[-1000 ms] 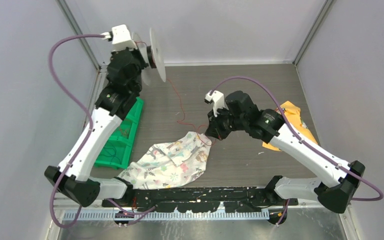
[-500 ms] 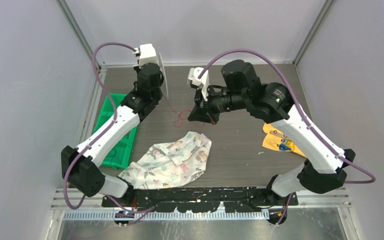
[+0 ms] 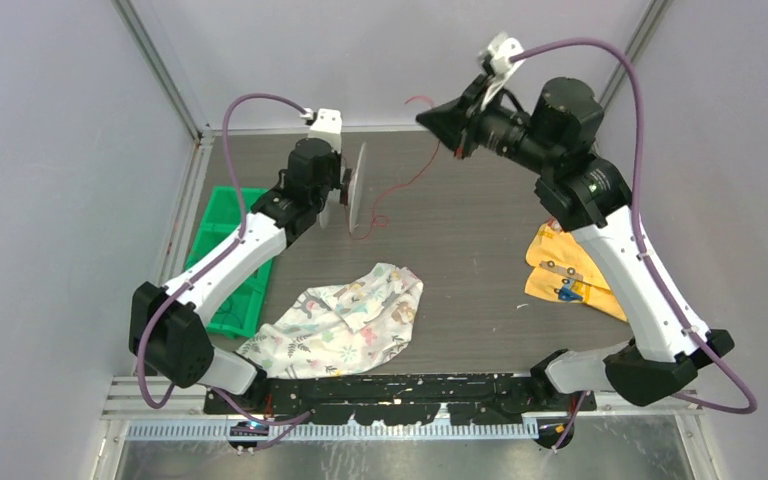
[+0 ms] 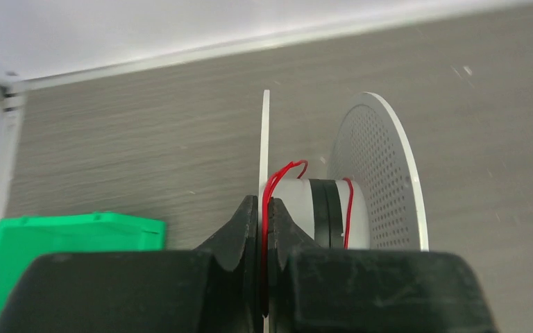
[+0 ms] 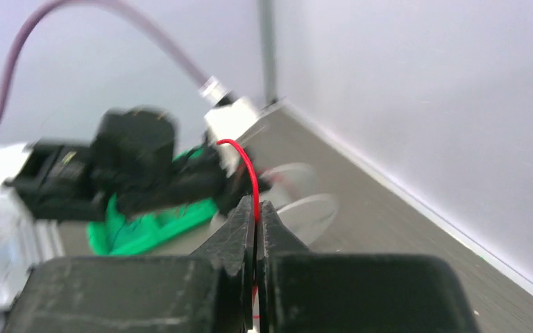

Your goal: Wrap the cables

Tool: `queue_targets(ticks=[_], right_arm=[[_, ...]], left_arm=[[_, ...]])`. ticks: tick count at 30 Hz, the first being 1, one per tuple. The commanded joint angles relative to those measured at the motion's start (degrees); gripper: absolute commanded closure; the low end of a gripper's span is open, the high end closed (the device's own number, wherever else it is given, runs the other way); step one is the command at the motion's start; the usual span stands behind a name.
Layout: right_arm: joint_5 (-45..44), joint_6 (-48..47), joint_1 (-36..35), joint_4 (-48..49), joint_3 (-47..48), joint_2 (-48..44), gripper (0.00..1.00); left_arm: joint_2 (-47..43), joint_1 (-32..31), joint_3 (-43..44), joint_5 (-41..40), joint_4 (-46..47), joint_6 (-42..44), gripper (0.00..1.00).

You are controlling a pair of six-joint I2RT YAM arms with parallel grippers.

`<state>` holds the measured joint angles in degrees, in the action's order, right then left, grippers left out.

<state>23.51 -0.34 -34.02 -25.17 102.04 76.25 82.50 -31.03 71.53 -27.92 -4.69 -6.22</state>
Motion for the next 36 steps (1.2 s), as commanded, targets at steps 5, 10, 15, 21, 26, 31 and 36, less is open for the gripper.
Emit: queue_targets(ticks=[5,10,15,21,26,31,36], right_arm=[[-6.47,17.90,11.51,20.20,0.55,4.21,0.99],[-6.89,20.88,14.33,21.28,3.21,7.50,0.99],[-7.37,21.78,19.37,19.78,3.59,11.50,1.00],[-7.19,24.22,26.96,20.02,-3.96,14.42,0.99],[-7.19,24.34,29.81,19.97,-13.27,13.35,0.99],[-3.19,26.57,29.32,21.79,-23.19,10.23,0.99],[-4.13,27.56,25.99,22.79,-31.74,5.70,0.99]], left_arm=[[-1.75,-0.31,-1.54,20.82,-3.88,0.94,0.99],[-0.72,-1.90,-1.66,21.33,-6.79,2.58,1.00],[-3.31,-2.06,-0.77,35.71,-11.34,5.18,1.00],[-5.06,-1.99,1.80,51.54,-22.78,12.19,1.00],[-10.08,-0.87,3.04,57.00,-23.09,11.11,0.99],[-14.68,2.79,6.26,65.75,-13.57,-0.18,0.99],[-15.24,12.51,6.21,67.49,11.67,-26.55,1.00]])
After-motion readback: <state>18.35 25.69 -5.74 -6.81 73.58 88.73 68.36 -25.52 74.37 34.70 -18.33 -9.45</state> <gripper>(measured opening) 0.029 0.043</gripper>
